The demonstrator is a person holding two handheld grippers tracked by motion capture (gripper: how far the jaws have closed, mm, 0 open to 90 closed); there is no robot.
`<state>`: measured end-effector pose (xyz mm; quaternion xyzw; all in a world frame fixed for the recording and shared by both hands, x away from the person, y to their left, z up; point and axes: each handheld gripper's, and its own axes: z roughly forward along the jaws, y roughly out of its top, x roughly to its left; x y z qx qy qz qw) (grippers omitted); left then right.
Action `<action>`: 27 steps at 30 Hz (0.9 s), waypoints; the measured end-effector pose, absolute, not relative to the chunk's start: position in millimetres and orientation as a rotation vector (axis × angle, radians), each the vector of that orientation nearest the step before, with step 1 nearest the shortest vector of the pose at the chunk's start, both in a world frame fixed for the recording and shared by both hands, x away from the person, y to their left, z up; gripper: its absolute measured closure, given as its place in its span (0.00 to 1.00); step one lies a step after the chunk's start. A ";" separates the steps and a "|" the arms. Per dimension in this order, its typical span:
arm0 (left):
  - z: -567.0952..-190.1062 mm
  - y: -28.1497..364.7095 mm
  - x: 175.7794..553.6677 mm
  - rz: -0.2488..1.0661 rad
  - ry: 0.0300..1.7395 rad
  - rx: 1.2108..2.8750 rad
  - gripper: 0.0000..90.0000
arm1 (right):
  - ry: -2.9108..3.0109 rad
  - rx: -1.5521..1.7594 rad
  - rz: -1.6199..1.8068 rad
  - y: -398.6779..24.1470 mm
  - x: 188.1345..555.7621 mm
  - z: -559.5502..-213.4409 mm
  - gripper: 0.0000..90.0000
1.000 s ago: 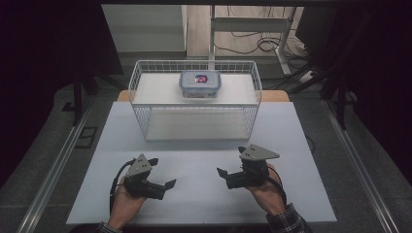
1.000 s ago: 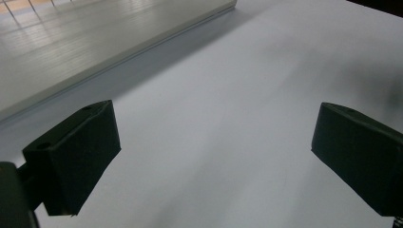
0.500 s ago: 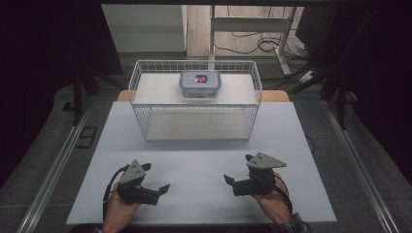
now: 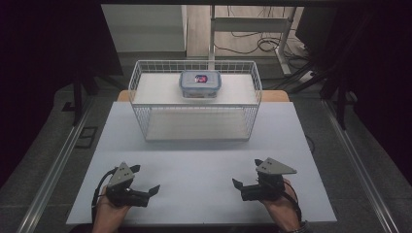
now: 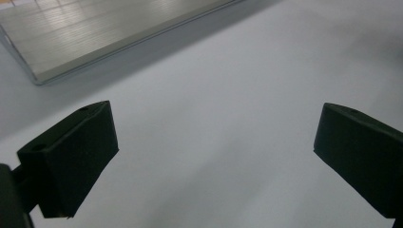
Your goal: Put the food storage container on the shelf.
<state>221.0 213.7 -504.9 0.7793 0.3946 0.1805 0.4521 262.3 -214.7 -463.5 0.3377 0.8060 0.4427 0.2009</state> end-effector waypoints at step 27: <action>-509.6 262.6 203.0 0.510 1.111 1.887 0.01 | 2.159 1.066 1.142 -264.1 248.3 -472.7 0.00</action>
